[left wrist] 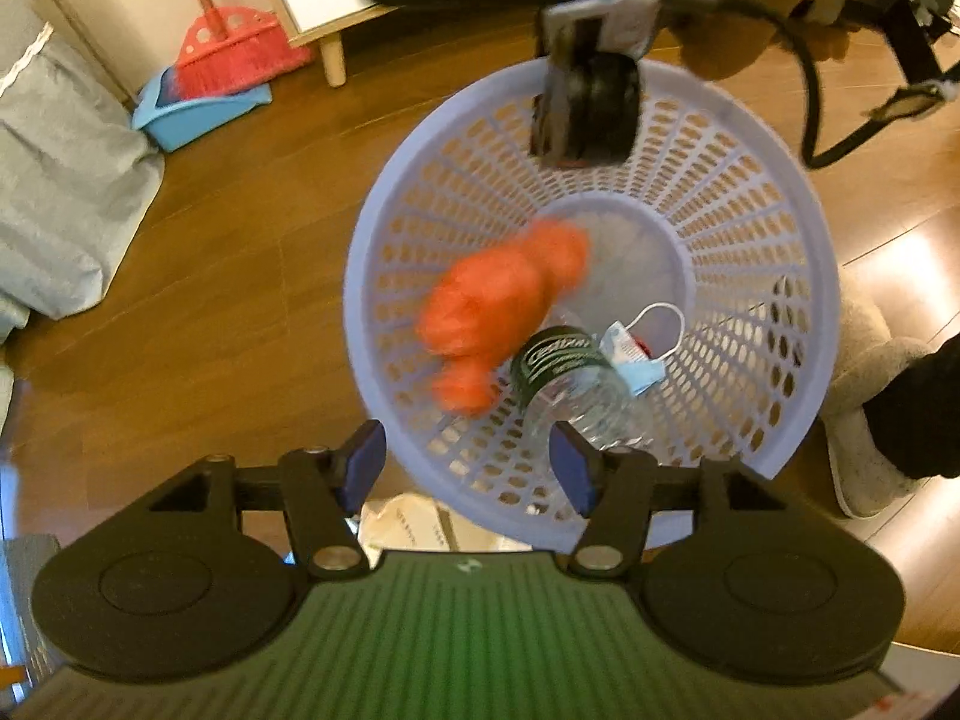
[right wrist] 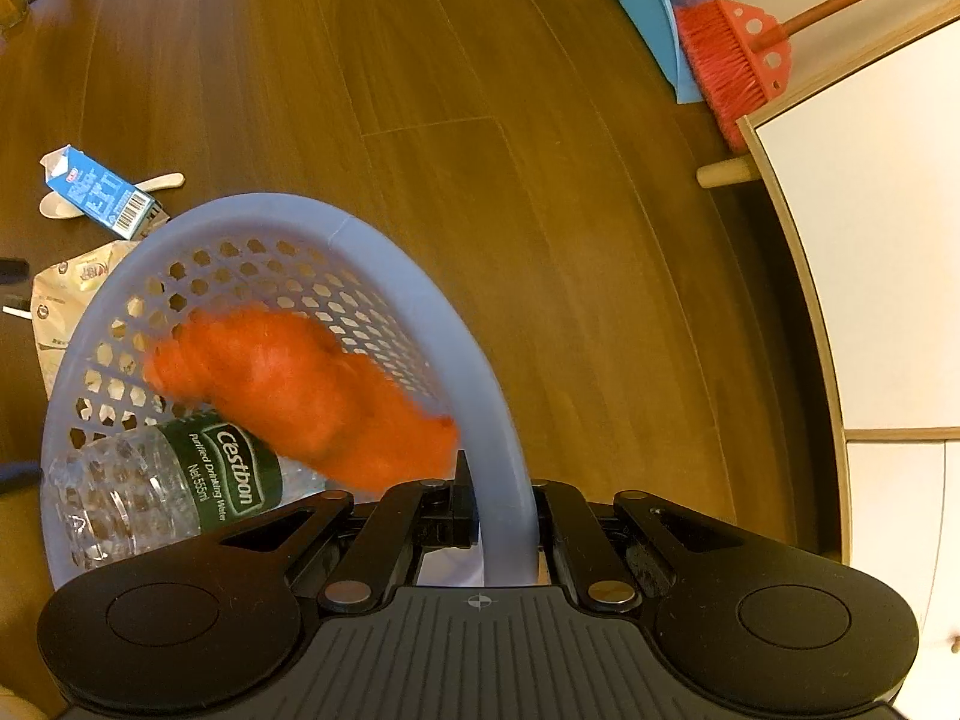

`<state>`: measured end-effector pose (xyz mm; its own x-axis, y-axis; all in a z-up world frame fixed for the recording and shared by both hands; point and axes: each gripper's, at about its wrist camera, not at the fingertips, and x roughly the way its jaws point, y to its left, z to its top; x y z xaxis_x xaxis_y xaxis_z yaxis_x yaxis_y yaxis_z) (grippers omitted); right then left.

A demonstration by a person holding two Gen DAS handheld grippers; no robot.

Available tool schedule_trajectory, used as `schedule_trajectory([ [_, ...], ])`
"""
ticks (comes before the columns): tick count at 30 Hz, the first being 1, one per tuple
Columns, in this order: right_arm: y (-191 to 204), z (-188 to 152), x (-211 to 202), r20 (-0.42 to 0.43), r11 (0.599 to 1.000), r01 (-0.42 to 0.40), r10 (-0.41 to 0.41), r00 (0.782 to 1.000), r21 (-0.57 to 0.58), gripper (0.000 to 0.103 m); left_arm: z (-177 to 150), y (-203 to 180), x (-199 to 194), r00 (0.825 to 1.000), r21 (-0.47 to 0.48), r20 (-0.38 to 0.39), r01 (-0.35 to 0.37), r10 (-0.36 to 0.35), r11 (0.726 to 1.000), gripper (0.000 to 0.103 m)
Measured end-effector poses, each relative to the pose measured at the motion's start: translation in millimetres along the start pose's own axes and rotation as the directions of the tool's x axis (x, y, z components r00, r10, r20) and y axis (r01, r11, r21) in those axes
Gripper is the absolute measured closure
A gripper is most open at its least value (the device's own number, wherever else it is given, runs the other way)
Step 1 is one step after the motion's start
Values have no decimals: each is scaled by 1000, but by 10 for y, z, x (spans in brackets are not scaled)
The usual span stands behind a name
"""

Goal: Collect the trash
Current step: 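Lift the red bag over the basket and open the left gripper, then lower the left gripper to the orange foam fruit net and grasp it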

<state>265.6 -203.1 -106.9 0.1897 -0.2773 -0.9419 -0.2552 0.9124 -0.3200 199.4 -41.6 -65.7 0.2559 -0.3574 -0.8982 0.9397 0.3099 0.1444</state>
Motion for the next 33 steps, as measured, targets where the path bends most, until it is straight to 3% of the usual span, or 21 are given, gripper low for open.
schedule_trajectory([
  [21,34,27,1,0,1000,0,0,1000,-8,103,-285,156,100,995,-15,-72,-71,70,997,47],
  [33,91,37,1,3,1000,5,-5,1000,-18,103,-788,379,130,984,-29,-127,-134,129,991,47],
])
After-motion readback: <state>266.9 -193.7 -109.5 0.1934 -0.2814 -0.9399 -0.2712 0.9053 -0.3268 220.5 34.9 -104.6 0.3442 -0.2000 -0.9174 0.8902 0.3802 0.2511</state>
